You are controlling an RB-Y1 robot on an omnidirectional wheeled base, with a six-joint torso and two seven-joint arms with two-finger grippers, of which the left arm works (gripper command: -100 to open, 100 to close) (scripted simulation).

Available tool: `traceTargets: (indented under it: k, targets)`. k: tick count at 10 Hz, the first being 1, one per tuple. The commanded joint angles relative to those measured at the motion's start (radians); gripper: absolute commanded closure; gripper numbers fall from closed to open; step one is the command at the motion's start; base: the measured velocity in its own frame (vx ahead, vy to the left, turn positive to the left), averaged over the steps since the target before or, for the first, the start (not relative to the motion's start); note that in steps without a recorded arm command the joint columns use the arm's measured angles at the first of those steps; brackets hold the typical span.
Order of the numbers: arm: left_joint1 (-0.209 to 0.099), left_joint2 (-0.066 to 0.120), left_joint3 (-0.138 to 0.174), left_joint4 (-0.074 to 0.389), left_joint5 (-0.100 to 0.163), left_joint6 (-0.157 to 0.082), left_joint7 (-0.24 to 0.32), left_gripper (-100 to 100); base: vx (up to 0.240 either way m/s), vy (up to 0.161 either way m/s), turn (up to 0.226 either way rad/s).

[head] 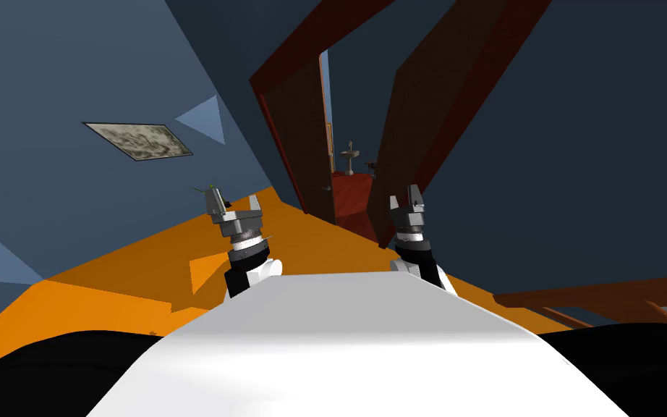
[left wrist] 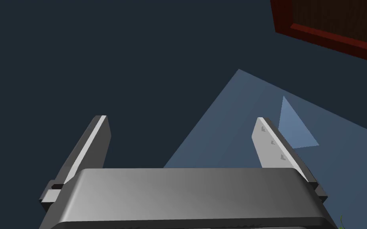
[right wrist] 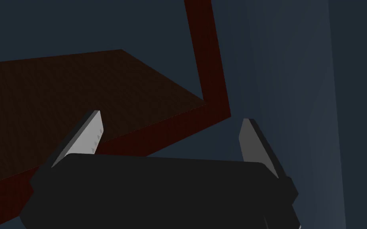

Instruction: Push the door open

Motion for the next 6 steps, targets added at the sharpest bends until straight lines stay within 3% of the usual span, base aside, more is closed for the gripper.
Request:
traceTargets:
  k: [1,6]
  targets:
    - [-0.011,0.009,0.002,0.033,0.000,-0.005,-0.001,-100,0.085,-0.052,-0.101]
    - [-0.045,0.032,0.007,0.132,0.000,-0.019,-0.005,-100,0.087,0.068,-0.092]
